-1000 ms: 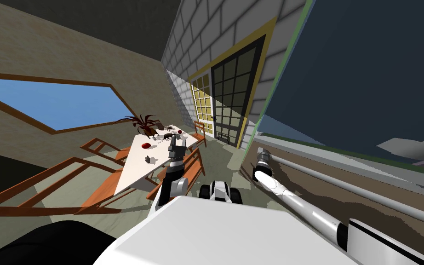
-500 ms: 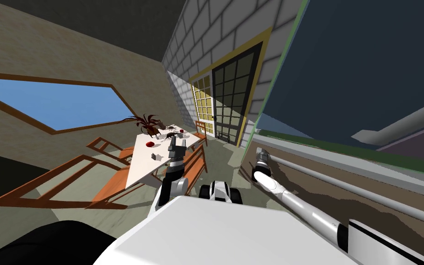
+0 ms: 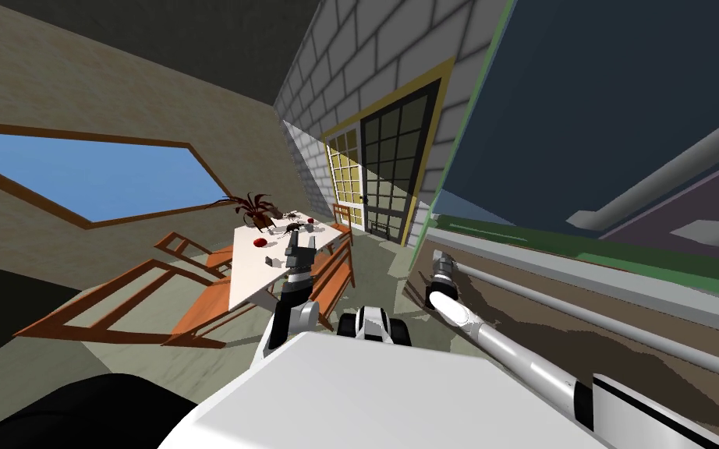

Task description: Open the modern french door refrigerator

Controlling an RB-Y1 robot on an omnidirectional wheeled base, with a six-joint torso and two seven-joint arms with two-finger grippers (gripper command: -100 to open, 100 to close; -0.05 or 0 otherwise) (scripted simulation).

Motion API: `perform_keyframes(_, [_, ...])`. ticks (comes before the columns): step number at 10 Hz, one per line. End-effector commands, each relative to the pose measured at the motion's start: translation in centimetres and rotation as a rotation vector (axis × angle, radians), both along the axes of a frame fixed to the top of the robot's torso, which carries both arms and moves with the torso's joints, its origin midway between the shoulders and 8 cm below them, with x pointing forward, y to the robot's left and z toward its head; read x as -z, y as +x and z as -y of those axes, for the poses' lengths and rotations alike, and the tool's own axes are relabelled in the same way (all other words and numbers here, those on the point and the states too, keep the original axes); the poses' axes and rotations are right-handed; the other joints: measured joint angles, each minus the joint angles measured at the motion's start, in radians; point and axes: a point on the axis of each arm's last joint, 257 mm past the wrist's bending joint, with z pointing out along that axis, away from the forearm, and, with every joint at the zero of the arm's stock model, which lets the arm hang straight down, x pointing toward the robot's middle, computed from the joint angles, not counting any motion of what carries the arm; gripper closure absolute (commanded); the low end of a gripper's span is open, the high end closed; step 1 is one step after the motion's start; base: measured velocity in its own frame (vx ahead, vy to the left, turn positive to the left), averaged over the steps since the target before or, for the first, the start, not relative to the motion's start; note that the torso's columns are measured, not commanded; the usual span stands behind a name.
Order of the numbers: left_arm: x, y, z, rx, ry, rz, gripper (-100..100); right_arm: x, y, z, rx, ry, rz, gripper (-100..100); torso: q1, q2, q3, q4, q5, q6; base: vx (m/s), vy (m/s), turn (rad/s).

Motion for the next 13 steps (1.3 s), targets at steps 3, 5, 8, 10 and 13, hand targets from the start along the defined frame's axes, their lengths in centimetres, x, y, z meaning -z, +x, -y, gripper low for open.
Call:
perform_keyframes(3, [0.0,0.0,0.0,0.000,0.000,0.000,0,0.3,-0.5,-1.3,-0.018,0.001,-0.005,100,-0.002,-0.003,-0.003,0.000,0.000,0.000,-0.122,0.076,-0.036])
perform_keyframes(5, [0.0,0.0,0.0,0.000,0.000,0.000,0,0.2,-0.6,-2.0,-0.028,0.001,-0.003,100,-0.001,0.001,0.000,0.000,0.000,0.001,-0.176,0.100,-0.042])
perform_keyframes(8, [0.0,0.0,0.0,0.000,0.000,0.000,0,-2.4,2.2,-0.5,-0.033,-0.002,-0.006,-100,-0.003,-0.006,-0.004,0.001,0.002,0.001,-0.072,0.057,-0.040])
perform_keyframes(10, [0.0,0.0,0.0,0.000,0.000,0.000,0,-4.2,3.8,0.2,-0.041,-0.003,-0.005,-100,0.001,-0.001,-0.001,0.003,0.003,0.000,-0.056,0.040,-0.027])
perform_keyframes(13, [0.0,0.0,0.0,0.000,0.000,0.000,0,-3.5,3.7,0.2,-0.044,0.002,-0.026,0,0.005,0.007,0.003,0.007,0.006,0.001,-0.019,0.015,-0.008])
